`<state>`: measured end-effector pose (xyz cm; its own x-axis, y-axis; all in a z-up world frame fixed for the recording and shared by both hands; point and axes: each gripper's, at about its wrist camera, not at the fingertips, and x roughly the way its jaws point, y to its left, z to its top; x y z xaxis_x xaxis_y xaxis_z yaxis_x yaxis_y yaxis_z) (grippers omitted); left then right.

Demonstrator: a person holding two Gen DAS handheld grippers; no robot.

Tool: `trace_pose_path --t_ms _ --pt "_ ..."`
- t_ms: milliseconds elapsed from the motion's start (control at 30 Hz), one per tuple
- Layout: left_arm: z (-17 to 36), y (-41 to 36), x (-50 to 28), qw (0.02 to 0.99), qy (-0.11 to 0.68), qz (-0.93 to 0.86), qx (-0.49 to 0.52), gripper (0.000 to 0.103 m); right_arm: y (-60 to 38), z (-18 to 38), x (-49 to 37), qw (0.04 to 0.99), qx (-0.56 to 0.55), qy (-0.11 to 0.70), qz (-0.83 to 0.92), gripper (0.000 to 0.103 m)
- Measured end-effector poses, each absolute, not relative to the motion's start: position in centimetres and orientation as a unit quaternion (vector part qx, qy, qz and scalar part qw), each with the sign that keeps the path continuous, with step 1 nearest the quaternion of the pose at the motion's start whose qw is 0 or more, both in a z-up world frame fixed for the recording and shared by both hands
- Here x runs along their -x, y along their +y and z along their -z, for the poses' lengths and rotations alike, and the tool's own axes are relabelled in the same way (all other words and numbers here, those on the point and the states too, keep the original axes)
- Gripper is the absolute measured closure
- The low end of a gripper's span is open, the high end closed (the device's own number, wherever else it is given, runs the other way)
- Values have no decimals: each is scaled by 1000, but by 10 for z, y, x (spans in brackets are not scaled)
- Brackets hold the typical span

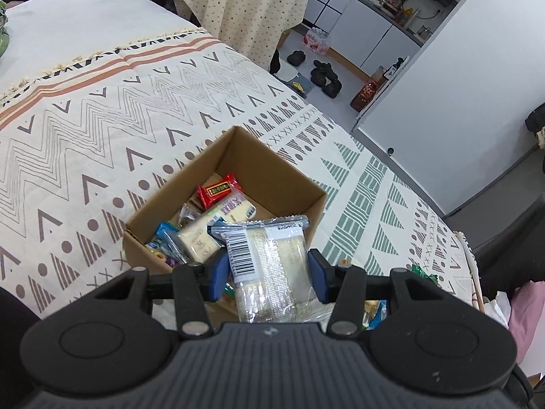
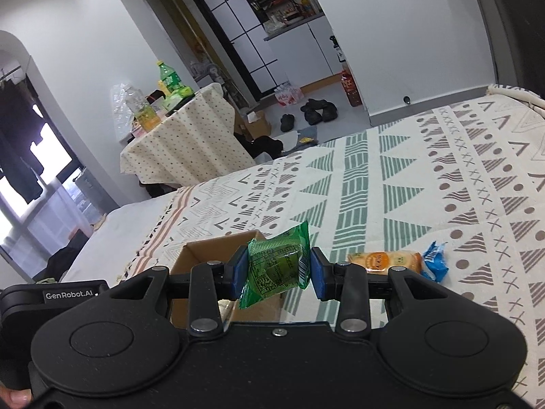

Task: Organize snacks
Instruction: 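Carry both packets over the box and open both tools to drop them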

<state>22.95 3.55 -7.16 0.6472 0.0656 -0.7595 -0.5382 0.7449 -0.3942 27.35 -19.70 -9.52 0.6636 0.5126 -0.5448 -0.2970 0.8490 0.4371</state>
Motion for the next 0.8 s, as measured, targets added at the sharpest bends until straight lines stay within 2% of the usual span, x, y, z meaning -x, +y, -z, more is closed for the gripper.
trace_pose_path --t_ms 800 --pt "118 98 -253 827 408 -171 347 54 -131 112 -268 883 -113 353 -287 66"
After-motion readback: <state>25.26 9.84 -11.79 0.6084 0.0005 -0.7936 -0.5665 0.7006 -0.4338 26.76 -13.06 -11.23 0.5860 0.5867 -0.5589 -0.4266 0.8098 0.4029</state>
